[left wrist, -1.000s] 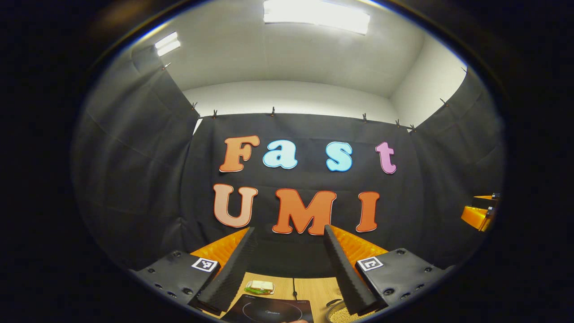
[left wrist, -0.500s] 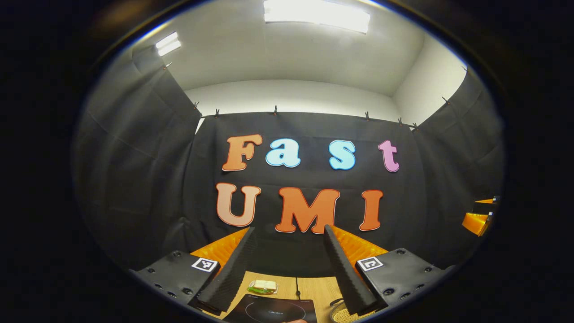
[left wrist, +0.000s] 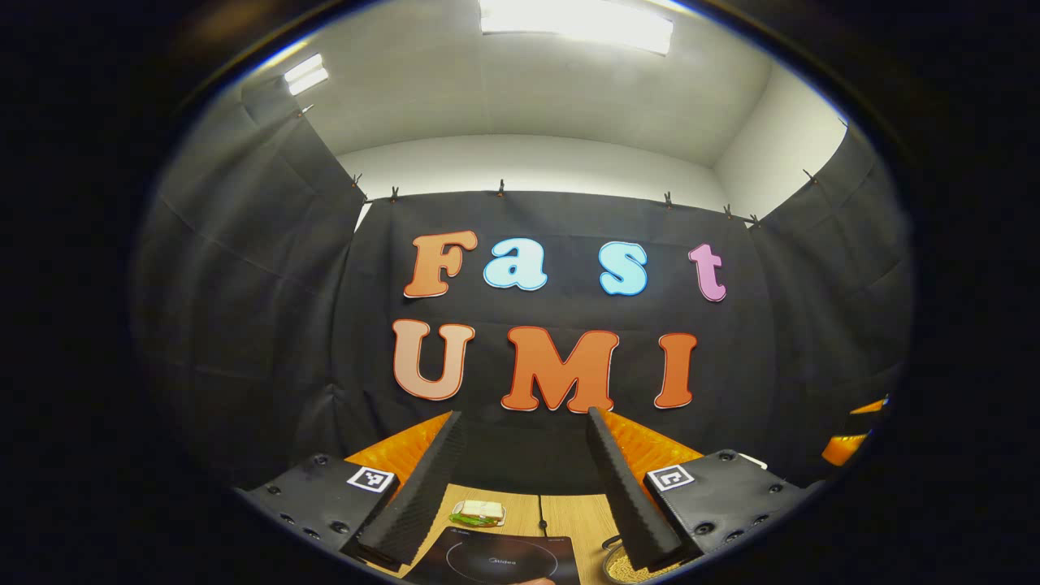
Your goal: First push the handle of the pot to place it horizontally, then grasp the pot with both hands and set it on the induction cooktop.
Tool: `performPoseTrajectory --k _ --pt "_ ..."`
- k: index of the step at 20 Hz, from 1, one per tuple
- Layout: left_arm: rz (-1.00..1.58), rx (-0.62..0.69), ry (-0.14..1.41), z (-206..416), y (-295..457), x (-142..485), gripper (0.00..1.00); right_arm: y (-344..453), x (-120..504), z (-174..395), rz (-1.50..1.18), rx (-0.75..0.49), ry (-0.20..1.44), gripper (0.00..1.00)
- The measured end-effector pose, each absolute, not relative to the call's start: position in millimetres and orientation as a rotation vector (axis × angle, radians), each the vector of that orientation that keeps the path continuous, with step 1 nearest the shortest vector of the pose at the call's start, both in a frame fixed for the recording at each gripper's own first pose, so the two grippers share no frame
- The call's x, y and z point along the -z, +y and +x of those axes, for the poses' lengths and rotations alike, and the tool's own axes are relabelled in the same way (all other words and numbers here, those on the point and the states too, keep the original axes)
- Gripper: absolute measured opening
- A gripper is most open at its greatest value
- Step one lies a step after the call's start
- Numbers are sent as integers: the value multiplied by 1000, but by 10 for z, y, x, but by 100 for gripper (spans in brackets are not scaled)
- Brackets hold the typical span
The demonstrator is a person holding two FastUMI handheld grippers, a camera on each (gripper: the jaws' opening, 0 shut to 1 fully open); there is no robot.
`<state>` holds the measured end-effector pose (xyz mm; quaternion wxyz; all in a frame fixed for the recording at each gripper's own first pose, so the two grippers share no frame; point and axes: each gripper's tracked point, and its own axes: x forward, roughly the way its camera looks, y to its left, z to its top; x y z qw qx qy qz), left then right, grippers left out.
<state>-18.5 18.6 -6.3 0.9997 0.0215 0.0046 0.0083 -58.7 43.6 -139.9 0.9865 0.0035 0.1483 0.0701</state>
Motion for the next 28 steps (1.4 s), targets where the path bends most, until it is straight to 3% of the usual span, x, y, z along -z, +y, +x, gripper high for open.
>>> performPoseTrajectory --k 7,14,16,28 --pt "56 -42 17 -144 299 157 98 421 2378 -824 32 -152 572 76" --pt "74 -57 0 -139 368 179 98 590 3196 -1261 56 -209 837 52" --pt "77 -64 12 -134 425 231 98 566 3419 -1382 66 -202 918 52" --pt "63 -107 38 -55 741 422 98 860 3920 -1996 271 -230 1211 12"
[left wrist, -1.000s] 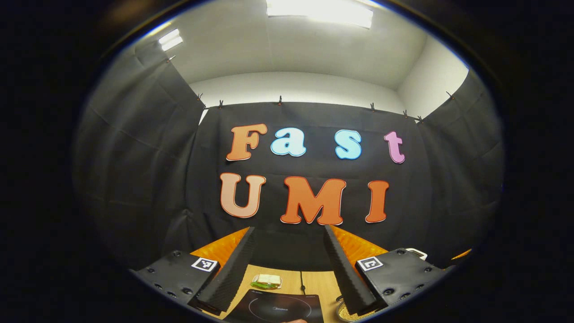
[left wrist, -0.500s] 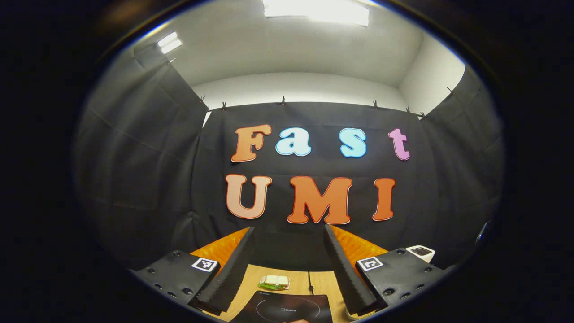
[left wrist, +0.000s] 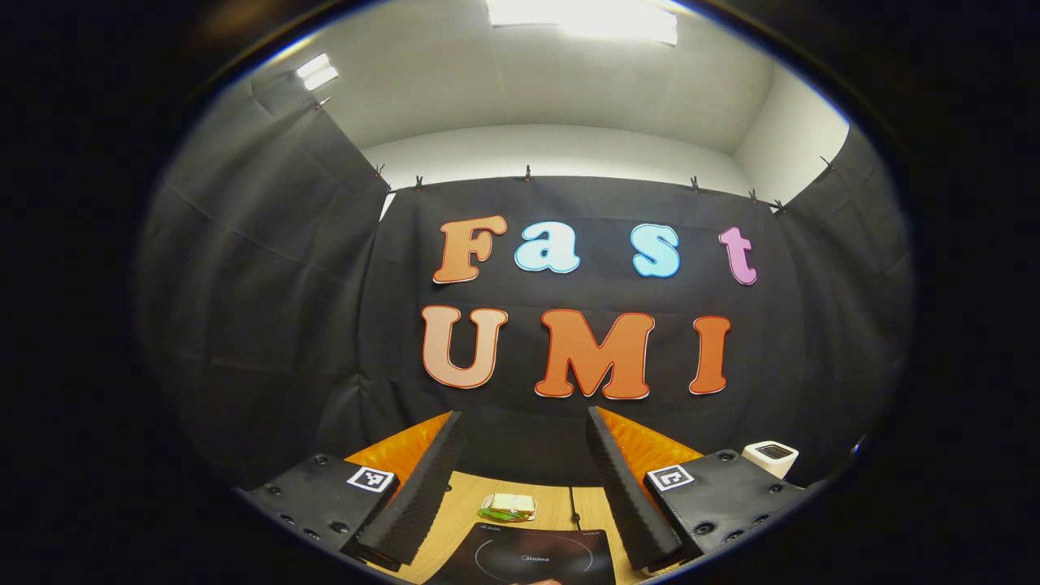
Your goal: First push the handle of the pot to place it horizontally, then grasp the pot with both hands and set it on the induction cooktop.
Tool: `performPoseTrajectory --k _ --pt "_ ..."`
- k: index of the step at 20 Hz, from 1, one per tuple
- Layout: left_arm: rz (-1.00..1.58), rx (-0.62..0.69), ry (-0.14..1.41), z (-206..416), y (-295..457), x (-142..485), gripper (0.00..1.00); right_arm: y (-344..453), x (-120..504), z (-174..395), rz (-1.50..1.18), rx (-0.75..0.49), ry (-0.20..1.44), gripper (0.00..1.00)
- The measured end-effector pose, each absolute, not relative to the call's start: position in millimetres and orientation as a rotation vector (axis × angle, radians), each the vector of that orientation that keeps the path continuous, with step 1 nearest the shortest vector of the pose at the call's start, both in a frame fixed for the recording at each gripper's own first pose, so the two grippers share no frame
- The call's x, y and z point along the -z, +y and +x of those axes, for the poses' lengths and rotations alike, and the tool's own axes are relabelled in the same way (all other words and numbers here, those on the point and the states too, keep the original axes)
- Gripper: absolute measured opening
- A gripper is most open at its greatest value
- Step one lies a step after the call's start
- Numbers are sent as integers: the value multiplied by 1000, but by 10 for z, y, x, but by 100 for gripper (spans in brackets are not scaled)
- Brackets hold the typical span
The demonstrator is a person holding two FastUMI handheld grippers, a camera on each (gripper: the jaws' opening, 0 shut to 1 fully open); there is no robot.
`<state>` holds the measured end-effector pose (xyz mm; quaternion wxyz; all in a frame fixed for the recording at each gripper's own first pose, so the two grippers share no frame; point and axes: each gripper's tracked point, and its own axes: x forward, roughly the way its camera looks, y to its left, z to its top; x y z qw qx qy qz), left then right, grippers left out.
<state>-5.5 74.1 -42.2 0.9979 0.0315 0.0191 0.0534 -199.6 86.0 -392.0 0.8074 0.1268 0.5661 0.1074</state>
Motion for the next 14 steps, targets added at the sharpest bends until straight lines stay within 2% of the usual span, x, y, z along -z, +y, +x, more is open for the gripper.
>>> performPoseTrajectory --k 4,8,14 --pt "64 -112 56 -19 819 523 97 959 4054 -2157 326 -242 1300 2" --pt "64 -132 73 -1 921 619 98 970 4263 -2307 394 -194 1415 0" --pt "84 -150 88 61 989 677 97 875 4422 -2139 507 -102 1451 0"
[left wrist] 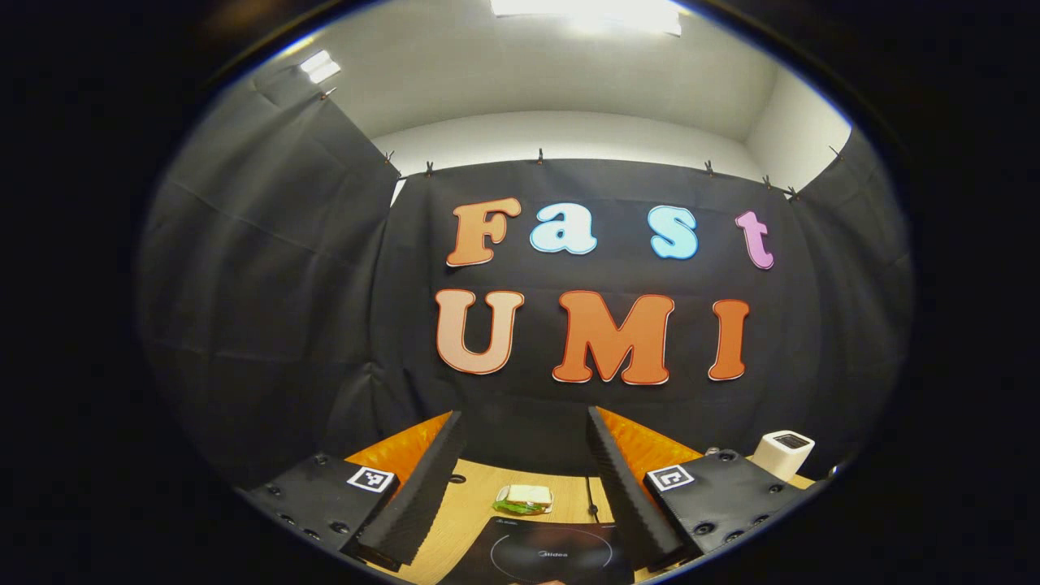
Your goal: First push the handle of the pot to place it horizontally, then grasp the pot with both hands and set it on the induction cooktop.
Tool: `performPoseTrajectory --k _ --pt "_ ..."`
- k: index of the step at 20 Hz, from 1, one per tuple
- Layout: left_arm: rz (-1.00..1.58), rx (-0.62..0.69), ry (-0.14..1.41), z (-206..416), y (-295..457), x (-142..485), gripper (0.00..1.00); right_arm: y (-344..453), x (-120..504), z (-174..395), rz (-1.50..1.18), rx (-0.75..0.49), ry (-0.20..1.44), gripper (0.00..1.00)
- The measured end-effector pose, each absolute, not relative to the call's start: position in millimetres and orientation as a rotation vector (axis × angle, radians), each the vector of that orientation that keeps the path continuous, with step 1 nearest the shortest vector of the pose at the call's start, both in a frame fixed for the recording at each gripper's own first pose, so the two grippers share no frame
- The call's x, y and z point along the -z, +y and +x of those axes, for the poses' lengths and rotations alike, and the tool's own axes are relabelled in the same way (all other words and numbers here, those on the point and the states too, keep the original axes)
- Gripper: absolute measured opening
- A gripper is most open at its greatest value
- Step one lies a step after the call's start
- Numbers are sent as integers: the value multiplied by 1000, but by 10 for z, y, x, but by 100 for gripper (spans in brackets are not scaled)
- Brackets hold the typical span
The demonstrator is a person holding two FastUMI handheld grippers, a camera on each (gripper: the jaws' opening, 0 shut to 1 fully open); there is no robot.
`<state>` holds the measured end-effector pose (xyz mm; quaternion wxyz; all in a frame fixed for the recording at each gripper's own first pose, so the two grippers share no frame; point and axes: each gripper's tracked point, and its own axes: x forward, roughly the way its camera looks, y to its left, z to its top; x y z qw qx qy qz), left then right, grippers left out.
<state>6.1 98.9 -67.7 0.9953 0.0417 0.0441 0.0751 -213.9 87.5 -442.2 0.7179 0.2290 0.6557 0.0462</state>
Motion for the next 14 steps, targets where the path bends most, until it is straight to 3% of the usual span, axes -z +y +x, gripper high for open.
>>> performPoseTrajectory --k 14 --pt "88 -109 72 285 619 625 98 497 4566 -1817 644 38 1464 0"
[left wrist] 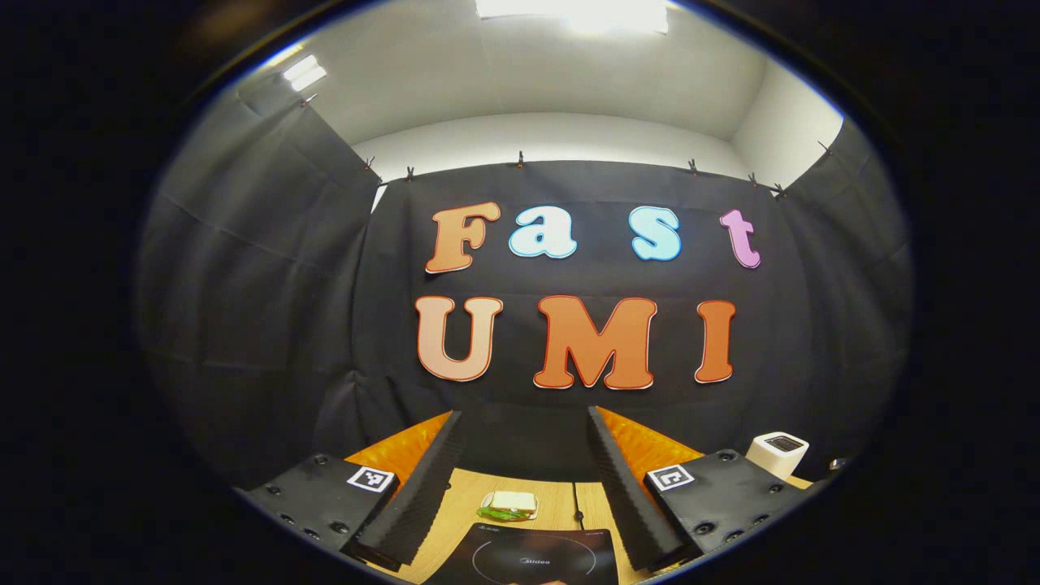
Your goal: First push the handle of the pot to place it horizontally, then grasp the pot with both hands and set it on the induction cooktop.
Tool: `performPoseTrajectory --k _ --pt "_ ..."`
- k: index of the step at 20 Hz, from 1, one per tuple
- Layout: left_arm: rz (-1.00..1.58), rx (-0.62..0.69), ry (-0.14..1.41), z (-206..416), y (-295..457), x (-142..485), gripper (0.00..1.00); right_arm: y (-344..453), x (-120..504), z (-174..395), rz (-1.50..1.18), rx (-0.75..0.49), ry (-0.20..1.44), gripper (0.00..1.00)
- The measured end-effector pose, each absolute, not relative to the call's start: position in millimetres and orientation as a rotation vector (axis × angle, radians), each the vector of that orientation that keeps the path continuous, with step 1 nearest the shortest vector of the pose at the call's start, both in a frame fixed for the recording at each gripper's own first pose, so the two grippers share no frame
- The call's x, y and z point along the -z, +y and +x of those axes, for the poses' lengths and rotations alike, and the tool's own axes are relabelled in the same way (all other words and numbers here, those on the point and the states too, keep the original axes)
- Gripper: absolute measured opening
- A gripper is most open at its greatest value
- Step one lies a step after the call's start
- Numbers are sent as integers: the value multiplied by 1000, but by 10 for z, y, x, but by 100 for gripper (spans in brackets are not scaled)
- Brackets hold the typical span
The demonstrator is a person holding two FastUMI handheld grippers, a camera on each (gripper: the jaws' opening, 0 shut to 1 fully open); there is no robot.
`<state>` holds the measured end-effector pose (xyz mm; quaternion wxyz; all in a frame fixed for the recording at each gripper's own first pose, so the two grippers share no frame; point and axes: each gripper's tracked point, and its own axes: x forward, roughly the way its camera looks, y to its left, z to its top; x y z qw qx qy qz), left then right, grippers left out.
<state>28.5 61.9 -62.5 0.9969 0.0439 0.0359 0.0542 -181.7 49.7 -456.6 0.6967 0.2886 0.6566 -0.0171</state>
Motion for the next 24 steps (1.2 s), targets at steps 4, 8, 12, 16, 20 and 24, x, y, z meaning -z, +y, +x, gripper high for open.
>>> performPoseTrajectory --k 4,8,12,16,20,24 --pt "100 -107 91 313 578 686 98 319 4637 -1663 644 94 1449 0" --pt "97 -97 75 335 548 642 98 161 4720 -1492 644 147 1433 0" --pt "115 -98 63 387 498 631 98 32 4802 -1269 648 187 1415 0" --pt "81 -71 93 463 408 798 98 -99 4901 -1066 653 214 1401 0" --pt "76 -70 126 542 325 896 98 -156 5022 -895 680 224 1402 0" --pt "53 -43 145 516 209 1047 98 -336 5179 -873 650 283 1407 0"
